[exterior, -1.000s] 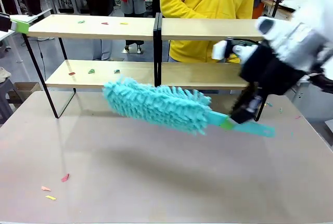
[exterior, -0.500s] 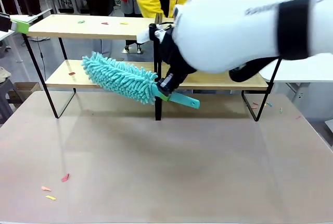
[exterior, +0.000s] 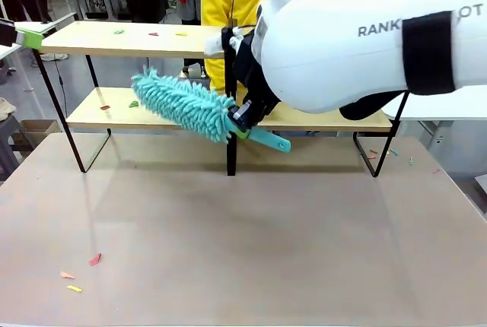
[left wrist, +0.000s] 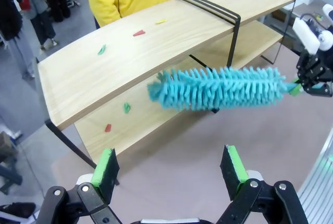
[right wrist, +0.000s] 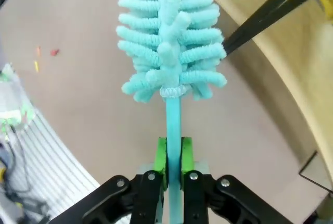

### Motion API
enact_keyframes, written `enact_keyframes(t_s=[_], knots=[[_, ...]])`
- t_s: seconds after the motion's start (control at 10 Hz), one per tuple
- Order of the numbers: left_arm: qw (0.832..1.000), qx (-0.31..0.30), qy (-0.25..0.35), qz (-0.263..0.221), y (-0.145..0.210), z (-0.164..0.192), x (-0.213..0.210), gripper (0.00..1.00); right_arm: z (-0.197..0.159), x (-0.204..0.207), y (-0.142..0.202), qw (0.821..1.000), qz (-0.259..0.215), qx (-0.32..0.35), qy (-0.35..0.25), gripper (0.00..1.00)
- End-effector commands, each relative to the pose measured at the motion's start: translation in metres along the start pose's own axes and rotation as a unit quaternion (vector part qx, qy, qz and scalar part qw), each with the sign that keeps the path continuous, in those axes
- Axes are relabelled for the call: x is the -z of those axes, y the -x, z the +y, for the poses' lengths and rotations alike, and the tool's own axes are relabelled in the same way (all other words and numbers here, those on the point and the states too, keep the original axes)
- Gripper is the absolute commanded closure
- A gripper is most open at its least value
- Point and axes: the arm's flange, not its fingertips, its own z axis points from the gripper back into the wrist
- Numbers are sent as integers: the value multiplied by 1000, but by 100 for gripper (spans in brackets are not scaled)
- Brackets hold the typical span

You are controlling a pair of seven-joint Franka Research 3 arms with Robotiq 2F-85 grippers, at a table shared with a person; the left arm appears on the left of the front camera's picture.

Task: Clean the shelves.
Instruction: Clean another randomly selected level of the Shelf with the Duster.

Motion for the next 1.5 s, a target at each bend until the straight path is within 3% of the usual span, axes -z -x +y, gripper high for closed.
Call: enact_keyframes(t_s=[0.0,0.5,0.9,1.2,1.4], knots=[[1000,-3,-4,6,0,-2,-1,0,6,8,-7,995,-64,60,36,88],[1000,-3,-4,6,0,-2,-1,0,26,51,-64,983,-54,158,77,88],[1000,-3,-4,6,0,-2,-1,0,20,89,-107,985,-2,166,44,88],[1000,-3,-4,6,0,-2,-1,0,6,94,-114,986,9,165,21,88],[1000,-3,-4,6,0,-2,-1,0,1,91,-112,990,30,135,-37,88]])
